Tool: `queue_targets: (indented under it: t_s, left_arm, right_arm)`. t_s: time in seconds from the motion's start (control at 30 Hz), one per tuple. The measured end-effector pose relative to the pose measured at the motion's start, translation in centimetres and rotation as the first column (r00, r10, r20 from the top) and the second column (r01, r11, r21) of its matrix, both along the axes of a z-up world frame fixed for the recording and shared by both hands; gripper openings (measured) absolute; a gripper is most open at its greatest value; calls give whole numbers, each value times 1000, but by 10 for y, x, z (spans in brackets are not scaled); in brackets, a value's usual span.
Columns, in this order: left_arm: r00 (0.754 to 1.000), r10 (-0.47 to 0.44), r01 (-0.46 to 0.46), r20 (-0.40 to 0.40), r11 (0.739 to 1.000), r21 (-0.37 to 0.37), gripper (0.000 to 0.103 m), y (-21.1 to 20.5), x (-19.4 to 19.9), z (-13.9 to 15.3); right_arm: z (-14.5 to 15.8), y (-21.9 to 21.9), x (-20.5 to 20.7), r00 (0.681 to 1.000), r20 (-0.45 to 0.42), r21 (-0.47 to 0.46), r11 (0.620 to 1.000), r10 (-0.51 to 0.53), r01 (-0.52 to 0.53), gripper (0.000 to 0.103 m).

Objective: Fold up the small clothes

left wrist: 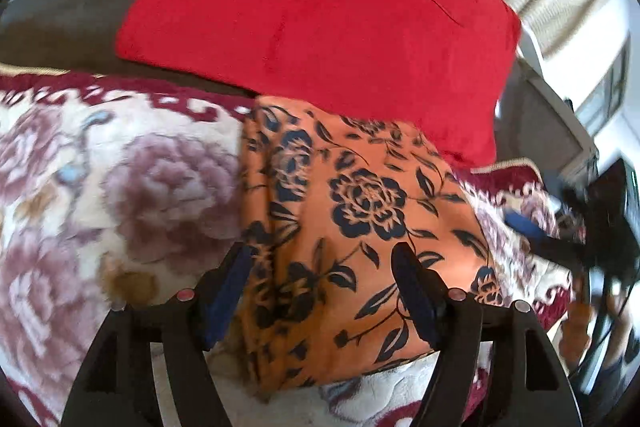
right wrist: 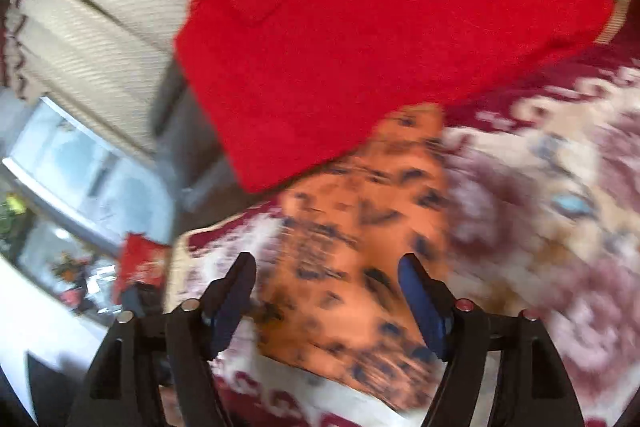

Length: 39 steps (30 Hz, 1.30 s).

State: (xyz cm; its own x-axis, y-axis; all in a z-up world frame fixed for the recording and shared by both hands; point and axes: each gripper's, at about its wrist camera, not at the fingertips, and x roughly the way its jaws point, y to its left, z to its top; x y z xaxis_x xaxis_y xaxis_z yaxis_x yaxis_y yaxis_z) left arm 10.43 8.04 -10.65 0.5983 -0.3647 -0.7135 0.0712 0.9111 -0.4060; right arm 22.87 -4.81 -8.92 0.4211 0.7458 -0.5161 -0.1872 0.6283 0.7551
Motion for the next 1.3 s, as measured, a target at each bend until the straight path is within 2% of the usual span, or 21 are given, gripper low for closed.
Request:
queue_targets:
  t_s: [0.1,0.13,0.17,0.23,0.3,0.37,0.43,0.47,0.53,0.6,0.7,0.8,0.87,0.9,0.93,0.97,1.0,1.1,1.2,1.23,1.3]
  left_arm:
    - [988,10,10,-153,992,127,73,-8,22,-46]
    - [986,7,6,-170,997,73,74,-2,23,-54]
    - [984,21,-13,-177,999,44,73,4,21,-54]
    - [988,49,-37,-147,996,84,73,6,18,-37]
    - [999,23,-17,-48,993,120,72,-2,21,-12]
    - [1000,-11,12,-10,995,96,72,-8,31,-1]
    - [1000,-30,30,-7,995,97,72,-14,46,-3]
    - [999,-29,33,-34,993,110,72,-17,58,-10]
    - [995,-9,23,-99,990,141,72,-20,73,-29]
    - [994,-10,25,-110,990,136,72,-21,77,-34]
    - [998,23,-14,-64,991,132,72,-12,80,-23]
    - [999,28,-23,-45,992,122,72,-8,95,-18]
    - [994,57,-39,-95,984,176,73,-1,108,-31]
    - [985,83,-52,-154,980,191,74,3,114,-44]
    - [971,101,-74,-216,989,131,75,11,120,-58]
    - [967,113,-95,-228,992,88,75,17,121,-60]
    - [966,123,-108,-228,991,79,75,19,121,-58]
    - [976,125,-96,-181,983,158,74,13,114,-45]
    - [976,128,-100,-177,982,157,74,14,108,-40]
    - [975,132,-105,-176,982,156,74,16,103,-38]
    - [975,134,-107,-177,982,153,74,18,92,-39]
  right_arm:
    - [-47,13,25,991,-119,5,998,69,-69,80]
    - [-62,11,30,986,-159,12,999,50,-49,80]
    - [-68,5,31,984,-176,70,997,24,-12,80]
    - [-52,5,31,987,-155,89,996,32,-18,80]
    - [-30,7,34,996,-83,65,997,41,-36,81]
    - [-22,8,46,996,-66,93,994,66,-59,82]
    - [-33,8,67,995,-88,97,994,51,-42,83]
    - [-48,9,79,990,-132,64,997,41,-33,83]
    - [-76,4,90,975,-221,82,997,15,3,83]
    - [-70,-2,86,978,-210,123,992,2,25,83]
    - [-38,5,71,992,-126,70,997,29,-20,85]
    - [-18,12,49,994,-76,80,994,82,-76,85]
    - [-22,20,35,990,-81,67,992,111,-106,84]
    - [-33,23,32,988,-107,26,993,116,-114,85]
    - [-45,24,31,985,-130,-9,993,115,-117,84]
    - [-52,23,28,985,-132,-9,994,110,-112,84]
    - [-50,21,25,989,-114,9,996,93,-93,84]
    - [-29,23,16,992,-94,-39,996,79,-83,85]
    - [-16,30,0,993,-40,0,994,114,-114,86]
    - [-16,31,-8,992,-28,6,992,125,-125,86]
    - [-32,32,-20,990,-60,-54,990,126,-130,86]
